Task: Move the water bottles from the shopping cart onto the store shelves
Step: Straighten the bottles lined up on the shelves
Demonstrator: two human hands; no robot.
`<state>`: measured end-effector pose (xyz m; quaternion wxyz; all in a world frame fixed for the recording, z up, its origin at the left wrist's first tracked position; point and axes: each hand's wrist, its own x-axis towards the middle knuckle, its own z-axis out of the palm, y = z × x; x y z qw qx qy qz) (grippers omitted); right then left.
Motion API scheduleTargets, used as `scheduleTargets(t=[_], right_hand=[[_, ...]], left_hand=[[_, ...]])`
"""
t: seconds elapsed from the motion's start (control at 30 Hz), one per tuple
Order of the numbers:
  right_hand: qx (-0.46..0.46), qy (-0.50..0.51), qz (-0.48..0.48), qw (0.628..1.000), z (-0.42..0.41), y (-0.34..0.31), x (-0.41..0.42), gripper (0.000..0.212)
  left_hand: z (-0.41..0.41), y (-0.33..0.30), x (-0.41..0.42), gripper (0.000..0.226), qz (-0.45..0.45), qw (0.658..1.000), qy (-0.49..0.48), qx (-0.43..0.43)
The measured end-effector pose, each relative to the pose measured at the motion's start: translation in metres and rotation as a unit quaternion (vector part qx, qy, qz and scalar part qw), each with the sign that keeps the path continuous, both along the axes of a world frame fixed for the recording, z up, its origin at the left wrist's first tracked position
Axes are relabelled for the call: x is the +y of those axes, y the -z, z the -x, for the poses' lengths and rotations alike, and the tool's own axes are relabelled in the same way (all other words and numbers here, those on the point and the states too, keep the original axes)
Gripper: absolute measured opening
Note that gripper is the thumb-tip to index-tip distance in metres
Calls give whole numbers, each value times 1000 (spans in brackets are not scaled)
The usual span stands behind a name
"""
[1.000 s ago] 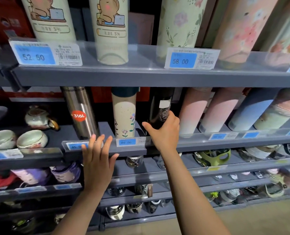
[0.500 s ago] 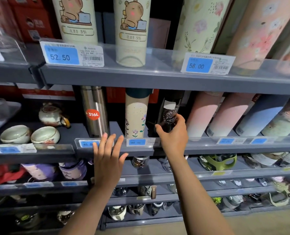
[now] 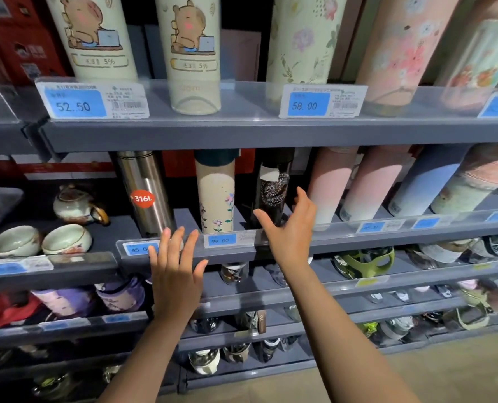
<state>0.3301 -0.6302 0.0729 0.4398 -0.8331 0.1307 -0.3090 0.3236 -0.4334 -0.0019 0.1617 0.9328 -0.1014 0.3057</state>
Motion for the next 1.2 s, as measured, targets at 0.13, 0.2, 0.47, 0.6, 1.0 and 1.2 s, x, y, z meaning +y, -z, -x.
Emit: scheduleTargets(t=[0.13, 0.2, 0.47, 0.6, 1.0, 1.2], right_hand=[[-89, 8, -32, 995, 29, -4, -41, 65], [-92, 31, -66, 993, 32, -8, -70, 63], [37, -98, -31, 994, 4, -20, -134, 95], [56, -130, -27, 990, -12, -16, -135, 96], [46, -107, -7, 993, -22, -7, -127, 96], [63, -173, 1, 983, -15, -4, -139, 93]], left_hand=[[11, -12, -18, 60, 37, 999, -25, -4], [16, -19, -40, 50, 29, 999, 4, -35], [15, -10, -136, 59, 1, 997, 74, -3], [15, 2, -145, 51, -28, 998, 47, -14], [7, 16, -158, 48, -10, 999, -15, -26], [6, 19, -158, 48, 12, 1000, -12, -27]])
